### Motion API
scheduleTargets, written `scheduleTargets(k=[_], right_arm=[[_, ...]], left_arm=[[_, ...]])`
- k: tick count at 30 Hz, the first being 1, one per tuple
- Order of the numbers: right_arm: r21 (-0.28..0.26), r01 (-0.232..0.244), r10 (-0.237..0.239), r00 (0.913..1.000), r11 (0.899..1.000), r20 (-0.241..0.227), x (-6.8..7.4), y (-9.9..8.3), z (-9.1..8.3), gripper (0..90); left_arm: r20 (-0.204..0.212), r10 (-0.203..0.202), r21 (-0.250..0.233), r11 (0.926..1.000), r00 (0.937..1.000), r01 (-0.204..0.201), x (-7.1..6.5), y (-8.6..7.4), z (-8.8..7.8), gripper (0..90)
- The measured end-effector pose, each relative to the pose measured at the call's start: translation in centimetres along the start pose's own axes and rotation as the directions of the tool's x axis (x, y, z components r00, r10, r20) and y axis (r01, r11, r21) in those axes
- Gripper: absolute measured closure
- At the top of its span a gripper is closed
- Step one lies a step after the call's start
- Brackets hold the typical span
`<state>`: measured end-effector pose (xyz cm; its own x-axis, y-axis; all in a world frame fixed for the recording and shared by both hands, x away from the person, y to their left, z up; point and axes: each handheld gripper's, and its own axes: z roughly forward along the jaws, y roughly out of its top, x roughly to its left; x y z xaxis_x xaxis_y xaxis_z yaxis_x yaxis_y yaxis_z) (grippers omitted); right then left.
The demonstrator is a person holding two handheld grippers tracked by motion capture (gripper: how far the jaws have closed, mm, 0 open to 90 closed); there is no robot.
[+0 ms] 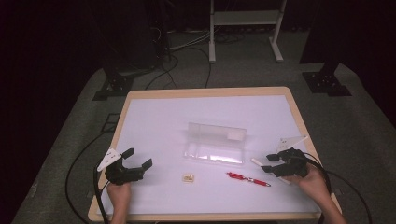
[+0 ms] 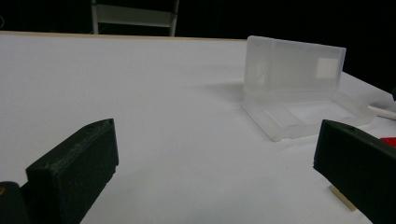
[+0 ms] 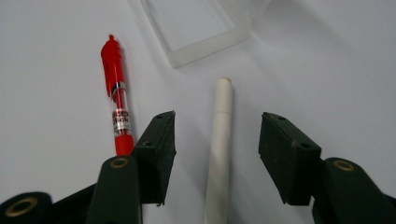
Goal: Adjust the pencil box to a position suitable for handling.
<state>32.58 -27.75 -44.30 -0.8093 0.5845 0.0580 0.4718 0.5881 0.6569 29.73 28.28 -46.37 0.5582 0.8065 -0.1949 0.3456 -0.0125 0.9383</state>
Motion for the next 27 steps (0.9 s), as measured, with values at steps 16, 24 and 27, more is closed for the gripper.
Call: scheduleTargets(k=[16, 24, 27], right_arm=[[-0.011, -0.013, 0.013, 0.9997, 1.000, 0.021, 0.8, -2.0, 0.1, 55.4], [-0.028, -0.032, 0.033, 0.9989, 0.999, 0.034, 1.0, -3.0, 0.3, 67.4], [-0.030, -0.037, 0.038, 0.9985, 0.999, 0.040, 1.0, -3.2, 0.5, 71.4]], left_arm=[[-0.001, 0.003, 0.001, 1.0000, 1.0000, -0.003, -0.1, 0.0, 0.0, 0.0], [-0.001, 0.001, 0.002, 1.0000, 1.0000, -0.001, -0.1, 0.0, 0.0, 0.0], [0.000, 0.001, 0.001, 1.0000, 1.0000, -0.001, -0.1, 0.0, 0.0, 0.0]])
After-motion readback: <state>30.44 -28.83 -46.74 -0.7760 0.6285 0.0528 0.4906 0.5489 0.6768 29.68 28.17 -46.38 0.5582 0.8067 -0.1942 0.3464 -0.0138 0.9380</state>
